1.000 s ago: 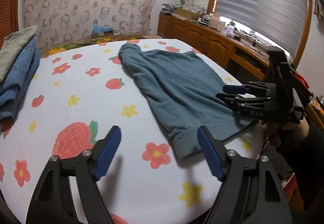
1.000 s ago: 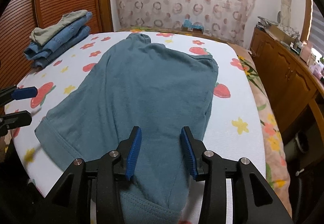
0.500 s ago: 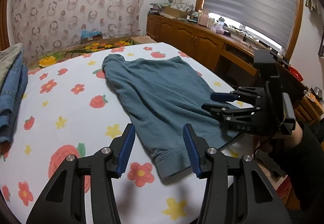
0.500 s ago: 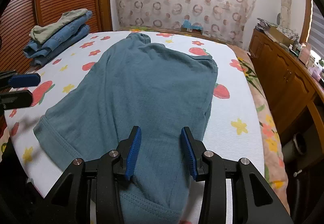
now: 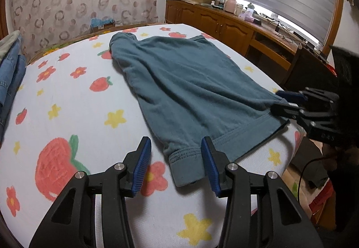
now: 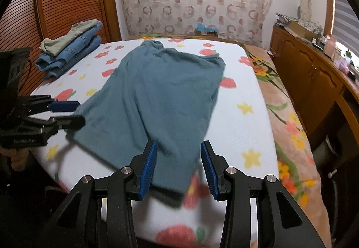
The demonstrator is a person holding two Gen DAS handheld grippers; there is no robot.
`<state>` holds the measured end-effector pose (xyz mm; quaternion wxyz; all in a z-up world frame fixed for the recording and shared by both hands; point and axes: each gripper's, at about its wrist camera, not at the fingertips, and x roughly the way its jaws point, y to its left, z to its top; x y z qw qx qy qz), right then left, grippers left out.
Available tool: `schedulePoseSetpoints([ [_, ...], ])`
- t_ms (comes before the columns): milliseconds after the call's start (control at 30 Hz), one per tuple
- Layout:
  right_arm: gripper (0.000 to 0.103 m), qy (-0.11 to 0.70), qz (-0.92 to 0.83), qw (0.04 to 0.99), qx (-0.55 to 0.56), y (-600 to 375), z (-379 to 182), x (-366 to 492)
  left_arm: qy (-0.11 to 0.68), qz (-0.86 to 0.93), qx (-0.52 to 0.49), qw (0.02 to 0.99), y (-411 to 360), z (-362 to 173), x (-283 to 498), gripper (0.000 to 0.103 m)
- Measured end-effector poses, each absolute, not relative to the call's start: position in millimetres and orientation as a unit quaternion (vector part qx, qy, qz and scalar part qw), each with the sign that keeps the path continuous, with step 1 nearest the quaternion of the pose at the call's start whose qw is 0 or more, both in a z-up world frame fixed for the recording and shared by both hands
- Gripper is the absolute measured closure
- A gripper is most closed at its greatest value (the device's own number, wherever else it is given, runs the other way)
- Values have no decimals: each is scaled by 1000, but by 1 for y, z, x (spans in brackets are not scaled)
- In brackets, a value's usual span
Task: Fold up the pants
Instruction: 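Close the left gripper on the shorts hem while the right gripper grasps the other hem corner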
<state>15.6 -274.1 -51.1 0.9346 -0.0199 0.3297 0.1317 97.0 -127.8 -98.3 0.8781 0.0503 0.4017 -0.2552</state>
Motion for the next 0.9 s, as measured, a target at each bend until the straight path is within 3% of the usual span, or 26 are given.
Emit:
schedulePoseSetpoints([
  [900,61,337,138,931,24,-278,-63,4,407,-277,18,870,-123,-104,90,55],
])
